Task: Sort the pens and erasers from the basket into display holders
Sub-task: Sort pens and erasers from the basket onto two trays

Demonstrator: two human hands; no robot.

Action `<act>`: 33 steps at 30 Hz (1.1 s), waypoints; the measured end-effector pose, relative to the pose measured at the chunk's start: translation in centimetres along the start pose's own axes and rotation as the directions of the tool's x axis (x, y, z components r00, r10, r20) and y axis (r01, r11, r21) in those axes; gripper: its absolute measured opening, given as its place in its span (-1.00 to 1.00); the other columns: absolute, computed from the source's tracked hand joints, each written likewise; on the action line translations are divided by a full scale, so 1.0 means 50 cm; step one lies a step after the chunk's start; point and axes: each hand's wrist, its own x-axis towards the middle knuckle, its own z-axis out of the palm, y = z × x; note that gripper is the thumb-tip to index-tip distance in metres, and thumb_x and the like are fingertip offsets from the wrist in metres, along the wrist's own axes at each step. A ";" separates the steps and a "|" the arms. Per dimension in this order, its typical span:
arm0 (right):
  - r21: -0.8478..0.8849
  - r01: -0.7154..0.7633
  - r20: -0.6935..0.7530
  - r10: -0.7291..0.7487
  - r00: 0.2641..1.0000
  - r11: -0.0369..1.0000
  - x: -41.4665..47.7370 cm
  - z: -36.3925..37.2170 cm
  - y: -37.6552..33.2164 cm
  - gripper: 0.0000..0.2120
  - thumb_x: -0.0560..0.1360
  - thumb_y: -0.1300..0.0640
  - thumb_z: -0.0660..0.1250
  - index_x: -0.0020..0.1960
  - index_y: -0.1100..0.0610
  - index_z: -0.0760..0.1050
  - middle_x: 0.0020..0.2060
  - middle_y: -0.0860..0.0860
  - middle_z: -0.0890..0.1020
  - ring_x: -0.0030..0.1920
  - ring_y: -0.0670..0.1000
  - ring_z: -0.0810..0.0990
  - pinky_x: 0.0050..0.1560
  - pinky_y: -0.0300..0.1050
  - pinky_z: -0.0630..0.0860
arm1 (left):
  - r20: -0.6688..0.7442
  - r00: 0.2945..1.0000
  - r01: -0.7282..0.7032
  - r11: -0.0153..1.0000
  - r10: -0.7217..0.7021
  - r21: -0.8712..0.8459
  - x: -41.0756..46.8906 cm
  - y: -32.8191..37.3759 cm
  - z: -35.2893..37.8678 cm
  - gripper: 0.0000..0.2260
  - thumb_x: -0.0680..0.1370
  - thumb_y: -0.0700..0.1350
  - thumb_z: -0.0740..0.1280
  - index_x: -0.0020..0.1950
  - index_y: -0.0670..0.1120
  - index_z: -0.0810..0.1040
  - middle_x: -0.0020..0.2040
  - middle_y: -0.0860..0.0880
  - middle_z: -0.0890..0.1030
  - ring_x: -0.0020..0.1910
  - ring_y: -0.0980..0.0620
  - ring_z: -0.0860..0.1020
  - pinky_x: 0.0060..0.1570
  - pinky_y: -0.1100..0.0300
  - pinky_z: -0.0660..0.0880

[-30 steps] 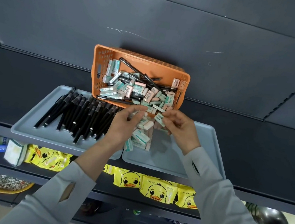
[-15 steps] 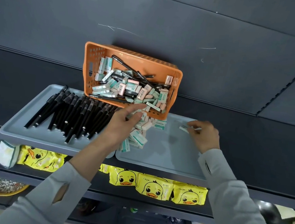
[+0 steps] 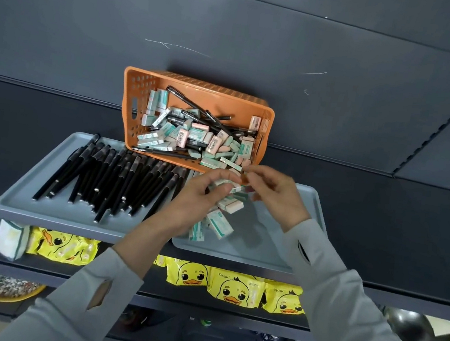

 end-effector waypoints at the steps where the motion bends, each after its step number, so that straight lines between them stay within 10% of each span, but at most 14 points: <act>1: 0.103 -0.060 0.081 0.051 0.995 0.993 0.001 0.010 -0.007 -0.80 0.60 0.20 0.26 0.18 0.11 0.59 0.11 0.05 0.64 0.01 0.01 0.62 -0.02 -0.11 0.61 | 0.028 1.000 0.003 1.000 -0.003 0.002 0.000 0.000 0.002 -0.81 0.62 -0.22 0.23 0.03 0.01 0.60 0.02 -0.19 0.55 -0.17 0.05 0.58 -0.25 0.28 0.54; 9: 0.299 -0.064 -0.055 0.085 0.995 0.952 0.003 -0.004 0.004 -0.81 0.50 0.37 0.36 0.05 0.15 0.58 -0.09 0.07 0.68 -0.17 -0.12 0.64 -0.16 -0.28 0.55 | -0.021 1.000 0.022 0.999 -0.023 -0.046 -0.003 -0.009 -0.014 -0.62 0.60 -0.26 0.27 0.29 0.16 0.42 0.07 -0.11 0.61 -0.13 0.03 0.64 -0.19 0.16 0.57; 17: -0.394 0.005 0.083 0.030 0.996 0.919 -0.020 -0.025 0.008 -0.84 0.49 0.26 0.39 -0.07 0.02 0.66 -0.05 -0.03 0.68 -0.05 -0.09 0.62 0.00 -0.22 0.54 | -0.352 0.927 0.094 0.988 -0.131 -0.121 0.013 -0.017 -0.058 -0.90 0.60 -0.15 0.31 0.10 -0.04 0.50 0.12 -0.17 0.60 0.00 -0.12 0.63 0.01 -0.06 0.60; 26: -0.694 0.079 0.168 0.054 0.984 0.715 -0.046 0.008 0.014 -0.77 0.38 0.01 0.52 0.00 0.02 0.63 -0.11 -0.06 0.60 -0.11 -0.03 0.57 -0.02 -0.14 0.51 | -0.390 0.916 0.073 0.995 -0.095 -0.070 0.002 -0.031 -0.068 -0.89 0.61 -0.17 0.29 0.09 0.02 0.52 0.14 -0.15 0.58 0.09 -0.16 0.60 0.12 -0.17 0.55; 33: -0.796 0.144 0.006 -0.230 0.973 0.588 -0.029 0.052 0.038 -0.87 0.46 0.17 0.43 0.01 0.11 0.67 -0.01 0.06 0.61 0.00 0.10 0.55 0.02 -0.09 0.49 | -0.366 0.930 0.060 0.996 -0.034 0.061 -0.001 -0.030 -0.059 -0.79 0.61 -0.16 0.27 0.25 -0.03 0.49 0.13 -0.13 0.59 0.05 -0.09 0.61 0.08 -0.11 0.57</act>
